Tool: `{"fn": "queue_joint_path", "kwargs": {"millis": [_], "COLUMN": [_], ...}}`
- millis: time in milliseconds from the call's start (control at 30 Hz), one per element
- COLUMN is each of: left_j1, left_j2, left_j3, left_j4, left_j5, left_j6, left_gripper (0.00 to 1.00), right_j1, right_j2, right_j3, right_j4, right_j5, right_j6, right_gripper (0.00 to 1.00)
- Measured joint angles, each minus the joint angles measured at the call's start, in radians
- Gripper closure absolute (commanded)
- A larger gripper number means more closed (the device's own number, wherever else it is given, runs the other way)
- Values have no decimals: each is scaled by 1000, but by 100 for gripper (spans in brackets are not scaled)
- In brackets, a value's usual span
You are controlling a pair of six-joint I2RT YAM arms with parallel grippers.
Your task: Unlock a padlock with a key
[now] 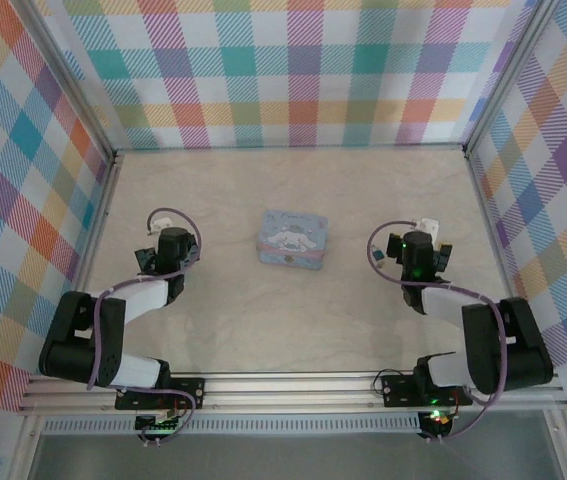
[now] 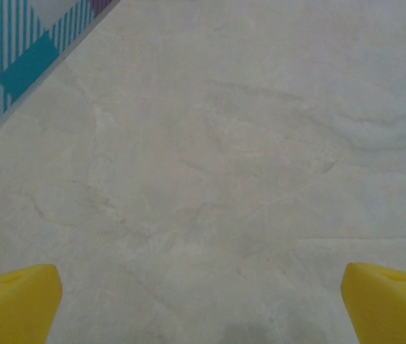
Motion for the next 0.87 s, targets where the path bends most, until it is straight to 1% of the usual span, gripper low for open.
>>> {"fn": "queue_joint_path", "kwargs": {"millis": [67, 100, 200, 233, 300, 500, 867], "left_j1": [13, 20, 33, 34, 42, 50, 50], "left_j2": [27, 38, 103, 116, 127, 127, 127], "left_j3": [-29, -39, -58, -58, -64, -64, -64], "left_j4": [86, 117, 259, 261, 286, 327, 339], "left_j5": [28, 51, 151, 168, 184, 198, 198], "left_j6": [19, 29, 74, 75, 76, 80, 80], "left_gripper": [0, 0, 0, 0, 0, 0, 0], "right_j1": [-19, -29, -73, -82, -101, -117, -117], "right_j2": [34, 48, 93, 121, 153, 158, 158], "right_j3": [-27, -34, -44, -43, -24, 3, 11], "right_j4": [111, 135, 222, 259, 239, 237, 221], "right_j5": [-38, -70, -206, -232, -275, -331, -364], "right_j6": [-13, -20, -43, -47, -44, -43, -43], "right_gripper": [0, 0, 0, 0, 0, 0, 0]}}
